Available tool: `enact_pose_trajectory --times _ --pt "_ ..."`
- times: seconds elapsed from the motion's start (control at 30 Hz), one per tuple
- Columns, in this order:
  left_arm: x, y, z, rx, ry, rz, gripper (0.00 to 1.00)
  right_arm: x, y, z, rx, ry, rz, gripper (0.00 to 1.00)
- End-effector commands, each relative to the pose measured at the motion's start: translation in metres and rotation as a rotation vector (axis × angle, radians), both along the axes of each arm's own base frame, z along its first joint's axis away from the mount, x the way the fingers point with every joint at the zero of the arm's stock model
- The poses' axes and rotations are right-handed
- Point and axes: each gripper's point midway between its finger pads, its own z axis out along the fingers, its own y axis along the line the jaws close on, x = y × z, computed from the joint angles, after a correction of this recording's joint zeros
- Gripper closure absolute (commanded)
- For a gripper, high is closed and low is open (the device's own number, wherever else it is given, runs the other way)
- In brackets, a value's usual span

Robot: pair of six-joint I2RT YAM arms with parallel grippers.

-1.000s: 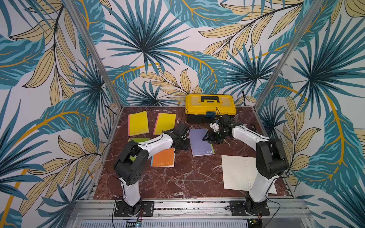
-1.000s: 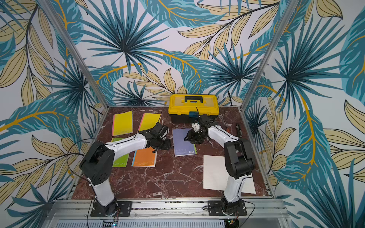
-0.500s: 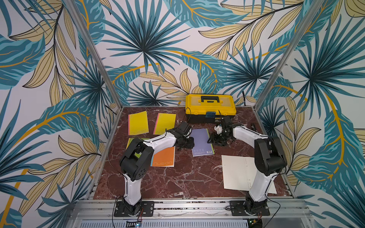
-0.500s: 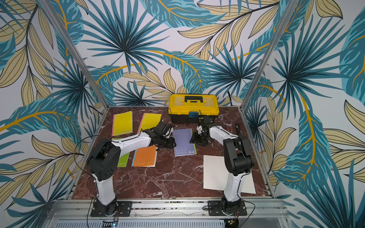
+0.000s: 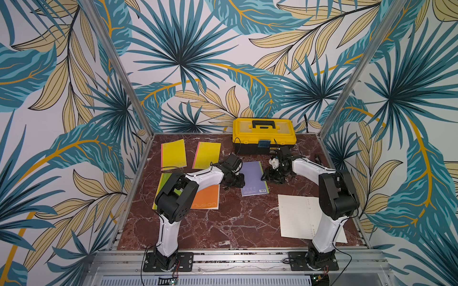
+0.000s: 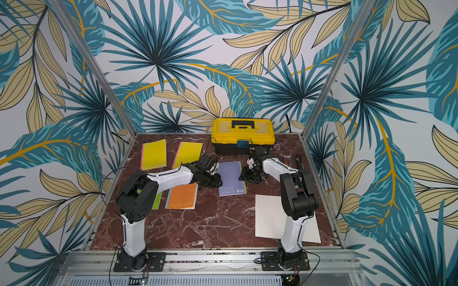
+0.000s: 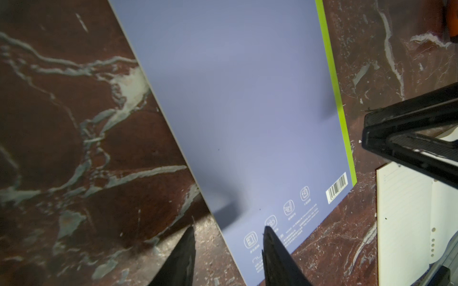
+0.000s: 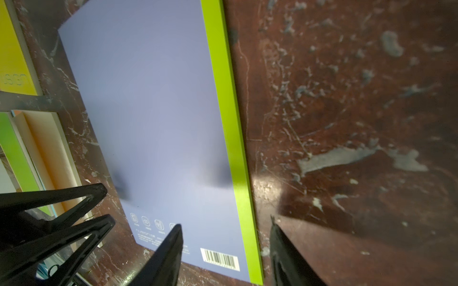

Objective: Close the notebook
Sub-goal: Close the notebook at the center of the board, then pick up the notebook from the center of the board.

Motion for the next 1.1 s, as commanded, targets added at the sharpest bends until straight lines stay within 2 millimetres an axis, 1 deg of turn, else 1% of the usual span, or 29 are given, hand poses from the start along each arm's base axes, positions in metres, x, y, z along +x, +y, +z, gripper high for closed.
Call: enact_pose_trajectory --times 0.0,0.23,0.5,0.87,1.07 --pt "0.007 -0.009 0.002 -0.023 -0.017 -0.008 0.55 -0.006 -0.002 -0.015 -0.009 0.048 0.023 0.43" --pt "0.006 -0.008 -0.007 -0.009 0.001 -0.006 0.57 -0.004 0.002 -0.020 0.006 0.061 0.034 0.43" --pt "0.006 -0.007 -0.014 0.009 0.021 -0.006 0.59 -0.008 0.002 -0.028 0.009 0.085 0.035 0.43" --pt "0.002 -0.005 -0.024 0.026 0.051 -0.001 0.60 -0.012 0.018 -0.037 0.113 0.115 0.029 0.43" --pt "0.001 -0.006 -0.025 0.020 0.057 -0.002 0.60 -0.007 0.033 -0.032 0.221 0.104 0.006 0.43"
